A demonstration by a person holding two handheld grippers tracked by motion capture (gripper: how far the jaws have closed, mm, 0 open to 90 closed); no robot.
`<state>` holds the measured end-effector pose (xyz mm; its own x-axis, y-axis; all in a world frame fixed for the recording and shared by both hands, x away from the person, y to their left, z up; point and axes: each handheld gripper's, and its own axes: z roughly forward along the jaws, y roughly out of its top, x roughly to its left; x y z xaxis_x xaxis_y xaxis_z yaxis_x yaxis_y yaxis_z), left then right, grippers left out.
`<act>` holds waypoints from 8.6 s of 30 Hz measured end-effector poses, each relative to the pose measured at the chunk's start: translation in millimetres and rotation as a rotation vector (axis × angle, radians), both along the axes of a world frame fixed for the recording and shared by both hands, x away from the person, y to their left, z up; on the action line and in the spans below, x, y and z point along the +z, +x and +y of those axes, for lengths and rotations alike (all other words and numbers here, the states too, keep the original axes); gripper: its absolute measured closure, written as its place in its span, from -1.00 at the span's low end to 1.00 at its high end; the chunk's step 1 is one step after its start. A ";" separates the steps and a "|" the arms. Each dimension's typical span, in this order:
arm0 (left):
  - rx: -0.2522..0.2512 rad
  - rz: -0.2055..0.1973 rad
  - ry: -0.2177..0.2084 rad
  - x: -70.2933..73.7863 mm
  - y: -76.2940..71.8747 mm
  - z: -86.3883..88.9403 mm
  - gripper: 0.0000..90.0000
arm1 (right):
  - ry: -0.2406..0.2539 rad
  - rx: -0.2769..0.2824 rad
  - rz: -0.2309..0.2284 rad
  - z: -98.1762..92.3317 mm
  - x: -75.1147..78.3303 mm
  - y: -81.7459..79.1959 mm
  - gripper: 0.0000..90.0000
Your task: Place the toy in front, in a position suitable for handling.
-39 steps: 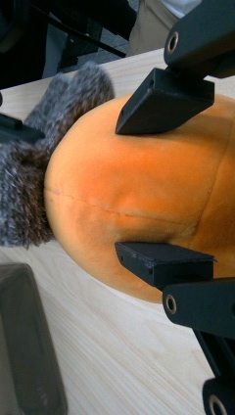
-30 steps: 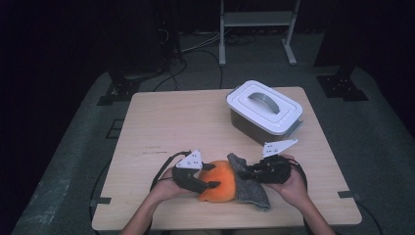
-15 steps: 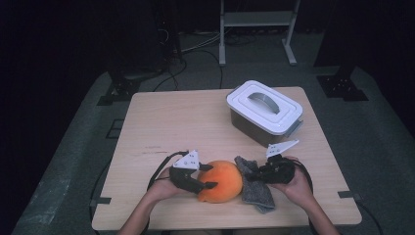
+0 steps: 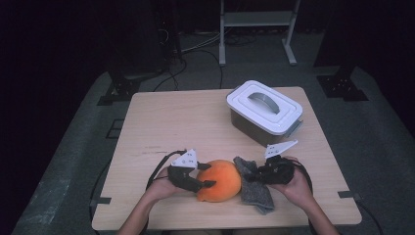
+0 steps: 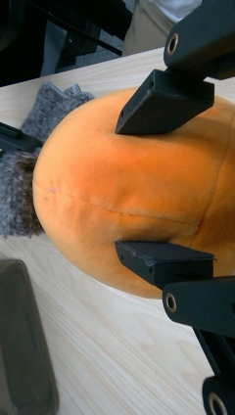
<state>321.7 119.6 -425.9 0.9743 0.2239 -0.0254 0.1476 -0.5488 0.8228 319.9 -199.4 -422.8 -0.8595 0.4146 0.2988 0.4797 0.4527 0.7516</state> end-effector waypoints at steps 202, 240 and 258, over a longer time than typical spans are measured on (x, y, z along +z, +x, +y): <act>-0.028 -0.050 0.008 9.9 -14.6 -24.4 -0.25 | 0.076 0.027 -0.072 6.5 17.9 -13.2 0.65; 0.018 -0.115 -0.002 10.5 -17.4 -23.8 -0.31 | 0.110 0.022 -0.075 6.4 20.3 -12.9 0.63; 0.024 -0.038 -0.004 10.2 -10.7 -21.6 -0.28 | 0.063 0.106 -0.049 12.3 12.2 -17.2 0.65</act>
<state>311.0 98.0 -415.7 0.9688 0.2476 0.0106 0.1295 -0.5421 0.8303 302.7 -187.1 -410.6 -0.9119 0.3022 0.2777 0.3933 0.4505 0.8014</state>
